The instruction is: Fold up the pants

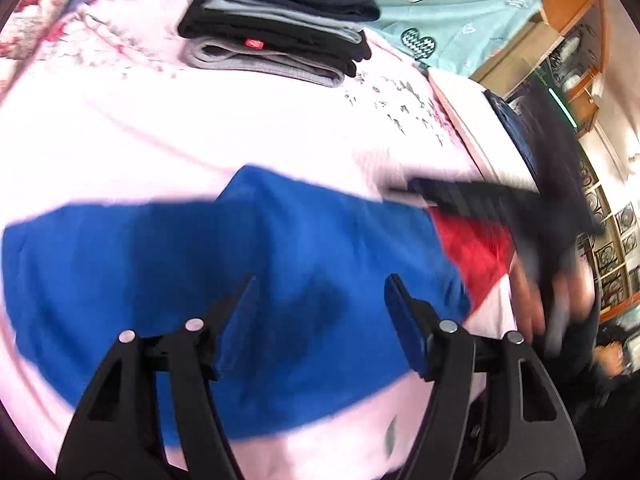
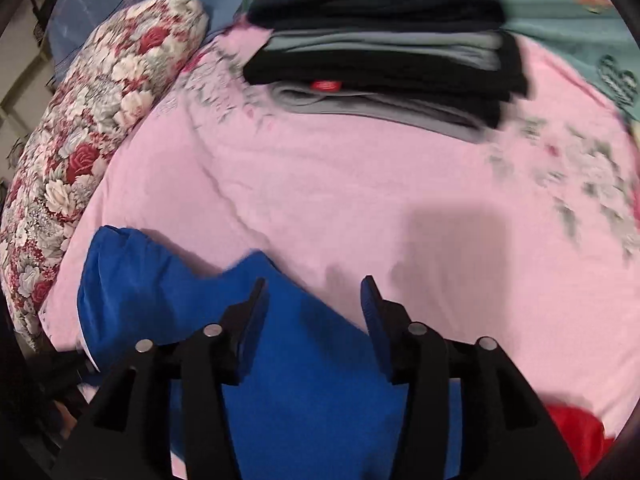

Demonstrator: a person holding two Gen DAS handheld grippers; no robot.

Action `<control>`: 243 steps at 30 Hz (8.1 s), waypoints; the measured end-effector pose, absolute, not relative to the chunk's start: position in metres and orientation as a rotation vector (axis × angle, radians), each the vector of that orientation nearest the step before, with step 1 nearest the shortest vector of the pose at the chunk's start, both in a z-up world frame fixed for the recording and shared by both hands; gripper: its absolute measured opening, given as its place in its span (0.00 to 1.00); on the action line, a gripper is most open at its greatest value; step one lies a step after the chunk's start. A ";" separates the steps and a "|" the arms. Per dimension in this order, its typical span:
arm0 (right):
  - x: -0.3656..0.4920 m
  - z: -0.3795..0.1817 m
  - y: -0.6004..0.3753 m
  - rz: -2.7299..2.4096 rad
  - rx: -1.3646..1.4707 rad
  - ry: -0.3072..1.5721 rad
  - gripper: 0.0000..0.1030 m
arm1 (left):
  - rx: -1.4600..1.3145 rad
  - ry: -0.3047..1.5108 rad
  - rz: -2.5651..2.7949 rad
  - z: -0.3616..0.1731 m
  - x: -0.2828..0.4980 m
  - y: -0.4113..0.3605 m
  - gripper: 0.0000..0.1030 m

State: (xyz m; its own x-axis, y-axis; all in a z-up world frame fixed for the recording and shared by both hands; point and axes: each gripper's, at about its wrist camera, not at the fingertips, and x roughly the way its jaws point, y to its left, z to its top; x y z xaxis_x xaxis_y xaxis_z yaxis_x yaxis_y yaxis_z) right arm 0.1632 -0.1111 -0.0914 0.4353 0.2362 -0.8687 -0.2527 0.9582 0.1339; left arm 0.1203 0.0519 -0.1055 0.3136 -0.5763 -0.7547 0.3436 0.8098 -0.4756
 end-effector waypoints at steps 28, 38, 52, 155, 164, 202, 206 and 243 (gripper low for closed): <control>-0.013 -0.088 -0.278 0.020 0.449 0.909 0.66 | -0.185 0.976 -0.532 -0.128 0.154 0.031 0.58; -0.042 -0.113 -0.404 -0.193 0.679 0.873 0.66 | -0.090 1.025 -0.571 -0.146 0.086 0.032 0.58; 0.026 -0.157 -0.407 -0.157 0.675 0.932 0.72 | -0.112 1.037 -0.591 -0.160 0.093 0.036 0.63; 0.030 -0.101 -0.158 0.326 0.323 0.960 0.64 | -0.686 0.965 -0.167 -0.116 0.023 0.248 0.86; -0.004 -0.110 -0.183 0.338 0.365 0.962 0.64 | -0.767 1.116 -0.176 -0.166 0.062 0.227 0.85; 0.114 -0.159 0.005 0.490 0.074 1.210 0.19 | -0.507 0.802 -0.288 -0.103 0.059 0.180 0.16; 0.106 -0.147 -0.010 0.520 0.122 1.209 0.17 | -0.353 0.769 -0.322 -0.080 0.053 0.140 0.16; 0.084 -0.141 -0.236 0.500 0.734 1.090 0.71 | -0.285 0.951 -0.655 -0.103 0.083 0.035 0.79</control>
State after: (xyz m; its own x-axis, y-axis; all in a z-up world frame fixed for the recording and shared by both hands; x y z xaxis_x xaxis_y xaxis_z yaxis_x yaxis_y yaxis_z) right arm 0.0837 -0.2357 -0.1413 0.3919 0.6889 -0.6098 -0.0123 0.6667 0.7452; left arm 0.0828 0.0349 -0.1026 0.4085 -0.6311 -0.6594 0.3909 0.7738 -0.4984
